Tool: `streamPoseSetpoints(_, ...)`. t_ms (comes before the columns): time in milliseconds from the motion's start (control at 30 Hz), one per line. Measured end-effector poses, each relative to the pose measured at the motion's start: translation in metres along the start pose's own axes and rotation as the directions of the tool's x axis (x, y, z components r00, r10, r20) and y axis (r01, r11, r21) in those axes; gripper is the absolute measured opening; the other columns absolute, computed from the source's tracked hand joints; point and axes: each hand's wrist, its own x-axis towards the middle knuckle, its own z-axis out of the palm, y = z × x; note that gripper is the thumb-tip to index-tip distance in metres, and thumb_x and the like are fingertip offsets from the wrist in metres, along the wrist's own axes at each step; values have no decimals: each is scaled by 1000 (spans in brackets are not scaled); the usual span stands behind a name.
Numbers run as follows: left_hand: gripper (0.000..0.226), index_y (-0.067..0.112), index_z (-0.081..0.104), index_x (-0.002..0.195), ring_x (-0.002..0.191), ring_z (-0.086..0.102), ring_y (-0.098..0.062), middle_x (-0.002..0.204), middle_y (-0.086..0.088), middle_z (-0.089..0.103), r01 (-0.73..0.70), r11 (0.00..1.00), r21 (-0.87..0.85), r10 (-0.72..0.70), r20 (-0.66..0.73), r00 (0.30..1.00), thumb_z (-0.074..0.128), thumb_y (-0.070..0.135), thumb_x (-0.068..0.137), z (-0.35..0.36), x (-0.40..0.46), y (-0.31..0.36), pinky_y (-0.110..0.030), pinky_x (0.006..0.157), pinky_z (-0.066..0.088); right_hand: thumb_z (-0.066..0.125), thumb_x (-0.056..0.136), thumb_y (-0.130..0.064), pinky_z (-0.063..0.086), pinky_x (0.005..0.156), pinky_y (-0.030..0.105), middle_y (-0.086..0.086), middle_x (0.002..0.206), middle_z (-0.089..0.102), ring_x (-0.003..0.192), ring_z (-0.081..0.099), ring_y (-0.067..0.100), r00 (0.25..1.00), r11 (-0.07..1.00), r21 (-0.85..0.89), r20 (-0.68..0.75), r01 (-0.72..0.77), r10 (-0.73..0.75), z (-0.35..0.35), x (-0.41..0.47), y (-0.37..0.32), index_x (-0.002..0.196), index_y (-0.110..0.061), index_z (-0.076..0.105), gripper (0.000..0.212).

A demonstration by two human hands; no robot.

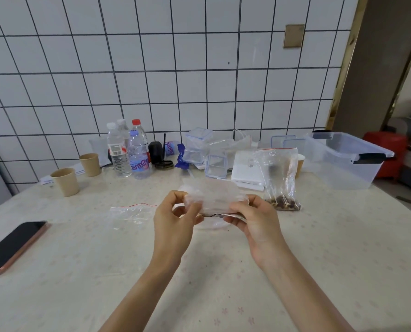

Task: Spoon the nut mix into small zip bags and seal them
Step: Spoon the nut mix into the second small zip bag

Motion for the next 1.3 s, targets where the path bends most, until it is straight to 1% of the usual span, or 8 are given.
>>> streamPoseSetpoints(233,8,5,60,100,81,77,-23,95,-14,67,129,986,-102,-132,-24,991,67,6,96,-9,2,8,-38,65,64,67,88,12,61,63,29,14,90,67,70,72,26,994,989,-112,-46,95,-100,-3,1,1,93,-2,60,17)
streamPoseSetpoints(467,23,-5,68,111,96,76,-27,110,-23,75,353,862,-364,-311,169,935,73,8,93,-20,6,-1,-33,83,63,76,87,0,57,51,32,11,79,73,68,71,19,993,998,11,-95,-69,70,-10,1,2,88,-8,72,10)
streamPoseSetpoints(600,14,-1,81,99,95,77,-23,113,-19,76,546,680,-489,-412,361,836,71,3,90,-22,10,-2,-32,79,63,69,90,2,62,62,33,13,83,76,73,76,24,968,948,199,43,-249,245,-12,0,1,85,-4,79,13)
streamPoseSetpoints(733,11,1,81,86,83,74,-22,96,-15,74,623,588,-516,-433,449,781,76,4,77,-24,11,-2,-40,79,63,70,81,-1,64,68,36,19,90,77,82,79,28,926,855,362,206,-371,315,-16,3,-4,80,2,80,11)
streamPoseSetpoints(933,13,5,78,84,75,69,-22,87,-10,70,598,668,-443,-418,442,794,73,12,75,-21,10,4,-39,75,62,64,83,-11,64,72,40,13,87,74,75,75,23,910,877,308,309,-370,275,-9,1,-3,84,-7,78,14)
streamPoseSetpoints(1067,7,8,61,81,70,64,-21,83,-8,64,638,603,-479,-443,465,767,64,12,76,-22,14,4,-37,74,58,55,82,-12,58,77,39,13,90,73,75,70,21,911,898,285,340,-336,233,-7,2,-4,83,-9,77,22)
streamPoseSetpoints(1167,22,6,68,94,82,67,-25,95,-11,68,645,577,-501,-388,528,756,68,14,73,-26,14,3,-41,84,60,60,81,-12,56,82,40,12,92,71,78,68,21,904,918,256,381,-304,193,-12,2,-3,90,-8,75,18)
streamPoseSetpoints(1300,11,17,72,73,92,71,-22,93,-9,72,387,876,-287,-221,476,852,80,11,69,-28,8,1,-44,99,58,79,72,-13,58,90,39,11,96,72,92,70,22,900,993,6,424,-120,106,-17,-3,-2,94,-4,72,24)
